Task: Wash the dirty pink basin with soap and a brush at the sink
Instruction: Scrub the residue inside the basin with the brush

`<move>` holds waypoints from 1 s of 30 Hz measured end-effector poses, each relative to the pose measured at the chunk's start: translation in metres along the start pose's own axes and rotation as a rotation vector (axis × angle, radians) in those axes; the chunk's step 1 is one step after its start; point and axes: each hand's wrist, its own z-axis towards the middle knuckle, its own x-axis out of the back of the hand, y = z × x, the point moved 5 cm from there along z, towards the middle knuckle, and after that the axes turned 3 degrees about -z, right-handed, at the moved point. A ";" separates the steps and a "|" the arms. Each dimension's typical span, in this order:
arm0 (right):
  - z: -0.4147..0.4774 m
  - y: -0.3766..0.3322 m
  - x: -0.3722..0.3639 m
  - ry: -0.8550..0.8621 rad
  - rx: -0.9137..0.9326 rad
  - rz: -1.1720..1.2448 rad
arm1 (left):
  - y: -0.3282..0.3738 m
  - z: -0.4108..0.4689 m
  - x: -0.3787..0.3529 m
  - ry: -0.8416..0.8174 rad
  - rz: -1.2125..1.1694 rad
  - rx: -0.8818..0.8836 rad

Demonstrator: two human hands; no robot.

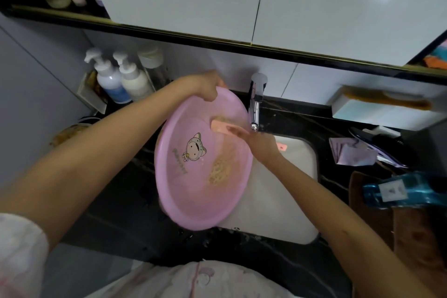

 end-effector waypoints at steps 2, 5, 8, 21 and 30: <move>-0.003 0.005 -0.005 -0.012 -0.058 0.053 | 0.000 0.000 0.000 0.016 -0.003 -0.002; -0.025 -0.008 -0.035 -0.156 -0.052 0.143 | 0.000 0.001 -0.003 0.029 -0.008 -0.004; -0.060 -0.032 -0.064 -0.391 -0.015 0.337 | -0.003 0.000 -0.003 0.057 -0.015 -0.004; -0.125 -0.156 -0.005 -0.791 0.030 1.715 | -0.010 -0.009 -0.002 0.135 0.060 -0.041; -0.118 -0.070 -0.048 -0.562 -0.107 0.746 | -0.020 -0.015 -0.002 0.163 0.070 -0.054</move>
